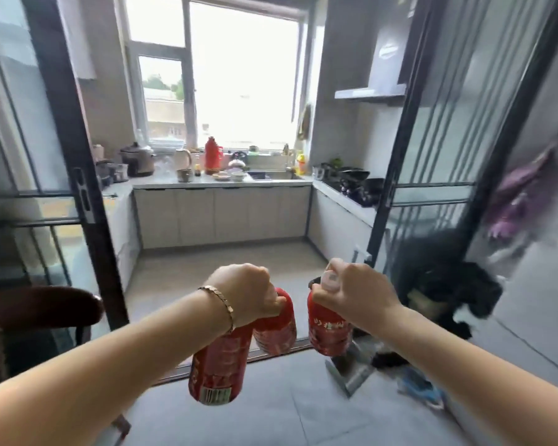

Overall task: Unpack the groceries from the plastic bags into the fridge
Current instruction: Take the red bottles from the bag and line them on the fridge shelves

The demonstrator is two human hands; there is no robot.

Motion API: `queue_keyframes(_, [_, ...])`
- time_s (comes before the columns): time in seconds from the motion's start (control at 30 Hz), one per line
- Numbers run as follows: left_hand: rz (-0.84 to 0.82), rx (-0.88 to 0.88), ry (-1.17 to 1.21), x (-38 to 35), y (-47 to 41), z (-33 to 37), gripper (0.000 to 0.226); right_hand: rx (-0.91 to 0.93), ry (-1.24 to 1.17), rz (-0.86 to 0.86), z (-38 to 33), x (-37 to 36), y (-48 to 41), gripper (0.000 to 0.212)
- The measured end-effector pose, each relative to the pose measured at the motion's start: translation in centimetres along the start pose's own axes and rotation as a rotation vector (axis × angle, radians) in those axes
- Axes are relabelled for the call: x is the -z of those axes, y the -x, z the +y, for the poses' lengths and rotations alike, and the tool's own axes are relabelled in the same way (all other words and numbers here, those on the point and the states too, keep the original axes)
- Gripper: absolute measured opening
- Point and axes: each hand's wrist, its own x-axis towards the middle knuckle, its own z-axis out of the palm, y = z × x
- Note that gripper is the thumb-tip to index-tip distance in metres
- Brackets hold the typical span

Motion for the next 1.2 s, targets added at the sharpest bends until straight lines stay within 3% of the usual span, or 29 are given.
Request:
queue_keyframes(0.17, [0.034,-0.189,-0.011,1.6,-11.1,10.1,0.041,-0.144,0.096,0.072,14.0,4.0,-1.3,0.034])
queue_keyframes(0.3, [0.098,-0.454,-0.140,2.7,-19.0,18.5,0.025,-0.331,0.124,0.070,23.5,7.2,-2.3,0.033])
queue_keyframes(0.4, [0.091,-0.487,-0.027,3.0,-26.1,25.4,0.038,-0.481,0.139,0.112,31.3,9.2,-3.2,0.032])
queue_keyframes(0.47, [0.115,-0.617,0.004,2.7,-30.6,30.6,0.033,-0.575,0.157,0.132,36.8,10.4,-3.8,0.031])
queue_keyframes(0.6, [0.116,-0.722,0.083,3.4,-39.0,39.6,0.042,-0.745,0.208,0.194,46.7,12.2,-5.3,0.026])
queue_keyframes(0.7, [0.121,-0.806,0.105,5.3,-43.3,44.8,0.035,-0.852,0.249,0.213,51.9,14.4,-5.9,0.025])
queue_keyframes(0.8, [0.222,-0.913,0.171,8.2,-49.8,52.5,0.035,-1.004,0.280,0.296,58.7,18.1,-6.2,0.021])
queue_keyframes(0.93, [0.261,-1.028,0.281,11.3,-54.7,61.5,0.039,-1.126,0.349,0.383,66.1,22.3,-5.5,0.021])
queue_keyframes(1.2, [0.300,-1.128,0.347,15.2,-60.9,77.2,0.044,-1.199,0.477,0.569,79.5,29.0,-4.3,0.024])
